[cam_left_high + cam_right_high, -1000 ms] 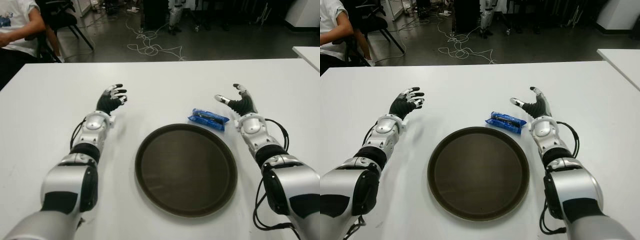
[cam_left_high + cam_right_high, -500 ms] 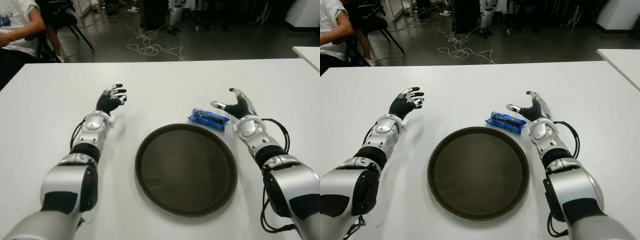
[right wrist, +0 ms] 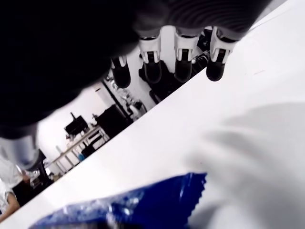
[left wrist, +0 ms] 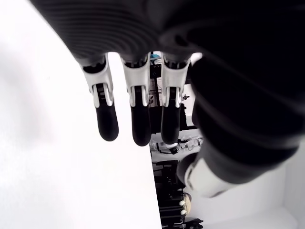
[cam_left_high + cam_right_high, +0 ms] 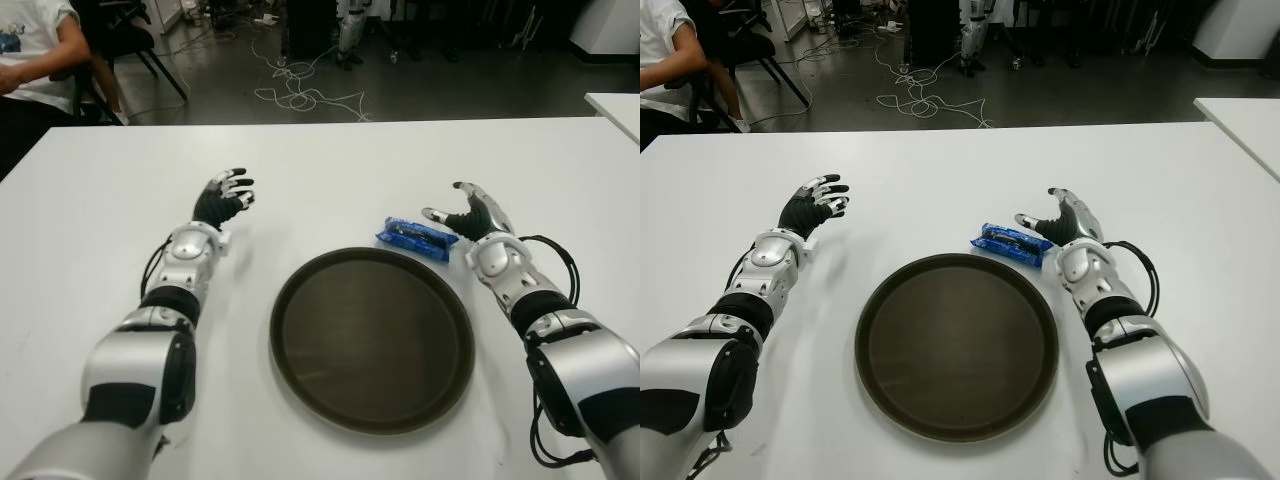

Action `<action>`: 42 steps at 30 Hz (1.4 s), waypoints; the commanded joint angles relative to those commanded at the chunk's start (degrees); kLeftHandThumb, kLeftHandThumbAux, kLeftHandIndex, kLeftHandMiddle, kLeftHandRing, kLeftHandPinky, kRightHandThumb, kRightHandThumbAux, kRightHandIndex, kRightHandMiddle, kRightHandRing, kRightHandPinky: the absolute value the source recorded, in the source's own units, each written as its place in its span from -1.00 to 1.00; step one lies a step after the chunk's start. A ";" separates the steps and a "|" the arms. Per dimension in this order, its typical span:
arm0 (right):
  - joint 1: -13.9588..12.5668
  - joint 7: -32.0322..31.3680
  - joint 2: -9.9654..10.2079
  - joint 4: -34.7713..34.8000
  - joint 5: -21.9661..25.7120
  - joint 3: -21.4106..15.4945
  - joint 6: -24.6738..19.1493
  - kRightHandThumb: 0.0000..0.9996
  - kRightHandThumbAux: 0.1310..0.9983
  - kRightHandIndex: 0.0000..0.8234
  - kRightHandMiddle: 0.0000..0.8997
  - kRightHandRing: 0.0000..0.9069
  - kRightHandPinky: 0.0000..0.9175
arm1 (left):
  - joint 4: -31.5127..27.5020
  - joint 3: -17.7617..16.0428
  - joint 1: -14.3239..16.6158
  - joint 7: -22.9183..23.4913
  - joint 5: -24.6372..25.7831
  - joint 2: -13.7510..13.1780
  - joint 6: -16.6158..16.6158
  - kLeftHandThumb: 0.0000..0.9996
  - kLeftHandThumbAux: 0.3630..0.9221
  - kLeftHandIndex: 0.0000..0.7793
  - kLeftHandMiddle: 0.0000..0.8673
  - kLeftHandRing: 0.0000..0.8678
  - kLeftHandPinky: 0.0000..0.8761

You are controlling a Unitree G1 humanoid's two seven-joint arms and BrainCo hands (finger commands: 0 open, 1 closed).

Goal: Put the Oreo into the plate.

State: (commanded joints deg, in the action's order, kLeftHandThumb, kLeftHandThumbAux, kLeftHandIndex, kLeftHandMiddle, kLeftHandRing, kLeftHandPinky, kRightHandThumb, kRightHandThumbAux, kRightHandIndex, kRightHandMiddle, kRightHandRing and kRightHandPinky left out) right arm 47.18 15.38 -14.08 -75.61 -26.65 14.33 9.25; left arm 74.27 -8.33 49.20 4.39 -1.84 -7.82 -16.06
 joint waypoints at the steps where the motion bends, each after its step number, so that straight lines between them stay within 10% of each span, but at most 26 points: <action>1: 0.02 -0.33 -0.09 -0.01 -0.27 0.28 0.13 -0.68 -0.25 -1.00 -1.00 -1.00 -1.00 | 0.00 0.00 0.01 -0.06 0.04 0.01 0.05 -0.65 0.68 -0.50 -0.43 -0.48 -0.45; 42: 0.02 -2.33 -0.39 -0.25 -4.70 6.22 1.75 -0.71 -0.18 -1.00 -1.00 -0.99 -0.91 | 0.14 -0.32 0.06 -0.13 0.51 0.20 0.24 -0.66 0.74 -0.51 -0.41 -0.47 -0.42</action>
State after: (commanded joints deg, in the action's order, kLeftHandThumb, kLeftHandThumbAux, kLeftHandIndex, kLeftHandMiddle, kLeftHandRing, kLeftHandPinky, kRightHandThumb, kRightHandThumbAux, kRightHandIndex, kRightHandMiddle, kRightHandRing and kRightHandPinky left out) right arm 47.20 13.06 -14.47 -75.86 -31.35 20.55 11.00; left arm 74.40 -8.64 49.25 4.26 -1.33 -7.61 -15.82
